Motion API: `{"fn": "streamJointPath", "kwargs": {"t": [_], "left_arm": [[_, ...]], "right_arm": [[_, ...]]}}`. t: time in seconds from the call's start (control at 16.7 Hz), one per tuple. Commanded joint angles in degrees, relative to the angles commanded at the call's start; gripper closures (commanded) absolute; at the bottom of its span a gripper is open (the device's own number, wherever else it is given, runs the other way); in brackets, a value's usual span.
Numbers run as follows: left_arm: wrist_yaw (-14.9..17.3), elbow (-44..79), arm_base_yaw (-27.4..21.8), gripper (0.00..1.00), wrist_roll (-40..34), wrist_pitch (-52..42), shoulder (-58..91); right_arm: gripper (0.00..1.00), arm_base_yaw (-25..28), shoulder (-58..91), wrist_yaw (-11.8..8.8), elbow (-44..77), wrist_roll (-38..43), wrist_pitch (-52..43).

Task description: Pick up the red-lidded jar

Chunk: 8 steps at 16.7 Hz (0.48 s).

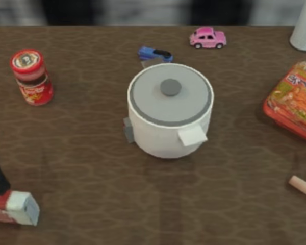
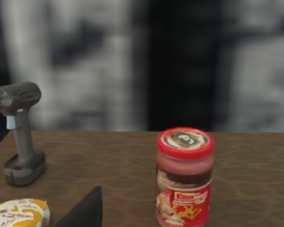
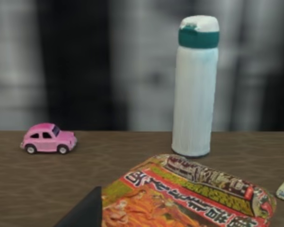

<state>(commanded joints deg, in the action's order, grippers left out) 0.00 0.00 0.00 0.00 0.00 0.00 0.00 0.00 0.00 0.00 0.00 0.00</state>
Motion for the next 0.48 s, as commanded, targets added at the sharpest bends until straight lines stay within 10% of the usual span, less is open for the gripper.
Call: {"fn": "streamJointPath", "kwargs": {"t": [0.48], "left_arm": [[0.86, 7.2, -0.23, 0.0, 1.29, -7.91, 11.02]], "right_arm": [[0.0, 0.0, 0.0, 0.0, 0.0, 0.0, 0.0]]}}
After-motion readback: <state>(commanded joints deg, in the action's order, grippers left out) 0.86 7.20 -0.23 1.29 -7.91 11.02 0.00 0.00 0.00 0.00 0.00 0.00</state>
